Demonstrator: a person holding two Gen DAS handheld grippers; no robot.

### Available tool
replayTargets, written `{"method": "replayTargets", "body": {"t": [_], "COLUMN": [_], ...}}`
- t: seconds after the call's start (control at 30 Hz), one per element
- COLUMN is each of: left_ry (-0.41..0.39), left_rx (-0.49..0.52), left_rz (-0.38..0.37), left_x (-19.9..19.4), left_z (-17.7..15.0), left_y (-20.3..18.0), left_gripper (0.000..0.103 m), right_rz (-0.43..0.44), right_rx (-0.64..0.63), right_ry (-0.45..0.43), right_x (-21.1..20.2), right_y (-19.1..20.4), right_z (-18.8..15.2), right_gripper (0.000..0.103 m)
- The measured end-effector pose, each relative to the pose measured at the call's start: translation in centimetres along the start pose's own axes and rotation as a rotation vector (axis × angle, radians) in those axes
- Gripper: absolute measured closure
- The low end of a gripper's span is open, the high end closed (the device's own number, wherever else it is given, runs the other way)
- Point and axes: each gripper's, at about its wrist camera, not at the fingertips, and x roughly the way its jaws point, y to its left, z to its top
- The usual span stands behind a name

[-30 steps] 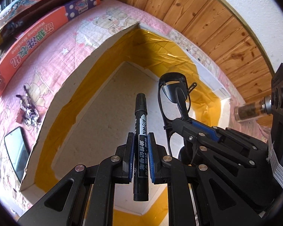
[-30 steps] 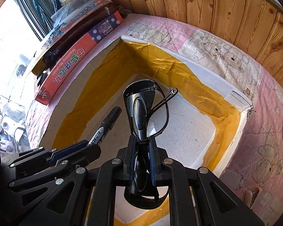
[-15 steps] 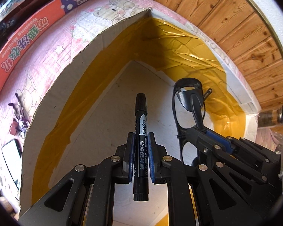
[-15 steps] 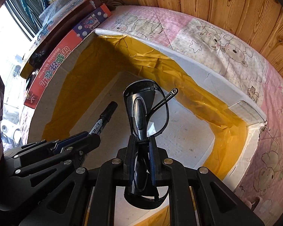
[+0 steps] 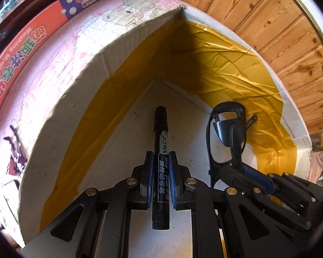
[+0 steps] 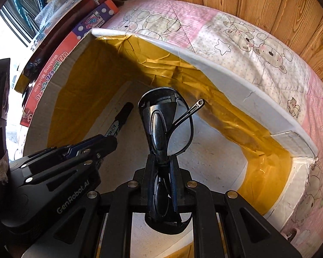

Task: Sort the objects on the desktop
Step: 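Carry the marker and glasses with both tools over the yellow-lined white box, then open both tools to drop the marker and glasses into the box, then move both tools back toward the remaining items on the bedspread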

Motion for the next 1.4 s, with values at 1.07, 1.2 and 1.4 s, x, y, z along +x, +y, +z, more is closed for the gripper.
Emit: {"method": "replayTargets", "body": {"t": [1.07,1.2,1.4], "left_ry": [-0.115,-0.146,-0.194], "left_rx": [0.057,0.091,0.143], "left_rz": [-0.075,-0.069,-0.056], "left_x": [-12.4,-14.4,-17.0], "left_z": [-9.2,-11.6,-14.4], "left_y": [0.4,-0.3,-0.9], "left_gripper": [0.066,0.066,0.065], "right_rz": [0.055,0.049,0.043], "right_rx": [-0.042,-0.059,-0.085], "right_ry": [-0.230,-0.269,-0.340], "right_x": [-12.4,-13.8,-16.1], "right_y": [4.3,5.0,6.3], "right_z": [-12.1,-14.1,-17.4], "right_gripper": [0.056,0.056,0.053]}}
